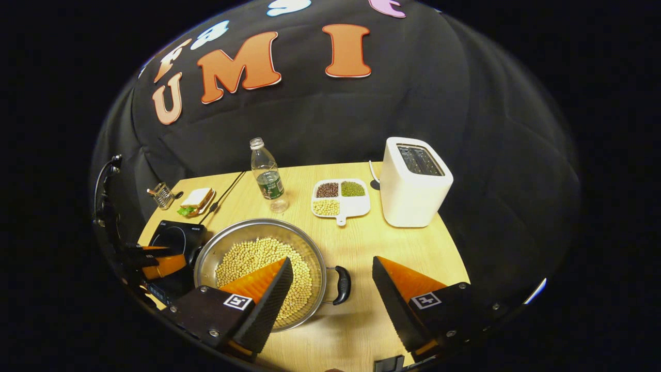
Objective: First push the handle of the pot to place it horizontally, then grasp the pot with both hands and set it on the induction cooktop.
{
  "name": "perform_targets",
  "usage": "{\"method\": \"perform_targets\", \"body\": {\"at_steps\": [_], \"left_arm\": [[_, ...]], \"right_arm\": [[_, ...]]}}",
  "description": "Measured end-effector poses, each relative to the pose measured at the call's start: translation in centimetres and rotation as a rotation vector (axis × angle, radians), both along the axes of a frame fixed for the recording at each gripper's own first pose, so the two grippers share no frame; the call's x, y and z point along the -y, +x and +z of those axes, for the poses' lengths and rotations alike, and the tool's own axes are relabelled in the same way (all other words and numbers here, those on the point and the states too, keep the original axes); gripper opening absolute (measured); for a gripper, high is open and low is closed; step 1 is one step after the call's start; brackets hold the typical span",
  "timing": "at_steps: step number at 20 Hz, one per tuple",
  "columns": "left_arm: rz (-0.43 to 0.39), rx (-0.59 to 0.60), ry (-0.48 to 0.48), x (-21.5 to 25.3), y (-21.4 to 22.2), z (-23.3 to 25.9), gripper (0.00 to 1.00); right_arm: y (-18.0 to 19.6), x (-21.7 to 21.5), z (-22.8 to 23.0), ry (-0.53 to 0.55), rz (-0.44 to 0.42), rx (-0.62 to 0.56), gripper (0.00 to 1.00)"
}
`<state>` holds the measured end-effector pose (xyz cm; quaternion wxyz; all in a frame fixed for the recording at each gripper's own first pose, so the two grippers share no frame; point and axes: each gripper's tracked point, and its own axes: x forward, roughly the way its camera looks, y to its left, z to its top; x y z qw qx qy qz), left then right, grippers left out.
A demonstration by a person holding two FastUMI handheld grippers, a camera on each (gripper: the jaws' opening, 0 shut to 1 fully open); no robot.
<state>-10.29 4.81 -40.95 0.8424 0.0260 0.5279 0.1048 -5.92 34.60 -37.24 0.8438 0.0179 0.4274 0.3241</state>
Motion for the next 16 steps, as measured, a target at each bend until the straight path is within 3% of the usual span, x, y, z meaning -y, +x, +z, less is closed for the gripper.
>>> {"method": "perform_targets", "body": {"at_steps": [2, 4, 13, 15, 16], "left_arm": [[0.001, 0.019, -0.013, -0.3, 0.9, -0.5, 0.96], [0.000, 0.001, -0.019, -0.6, 1.3, -1.8, 0.99], [0.037, -0.106, -0.106, -0.5, 1.2, -7.6, 0.98], [0.043, -0.107, -0.096, -0.8, 1.3, -8.2, 0.92], [0.048, -0.108, -0.099, -0.9, 1.3, -8.4, 0.84]], "right_arm": [[0.1, -0.9, -1.3, -0.027, 0.019, -0.006, 0.96], [0.0, -1.4, -2.7, -0.054, 0.036, -0.023, 0.96], [-1.1, -3.1, -9.7, -0.200, 0.088, -0.136, 0.96], [-1.2, -3.3, -10.8, -0.233, 0.096, -0.143, 0.96], [-1.3, -3.4, -11.3, -0.250, 0.101, -0.144, 0.95]]}}
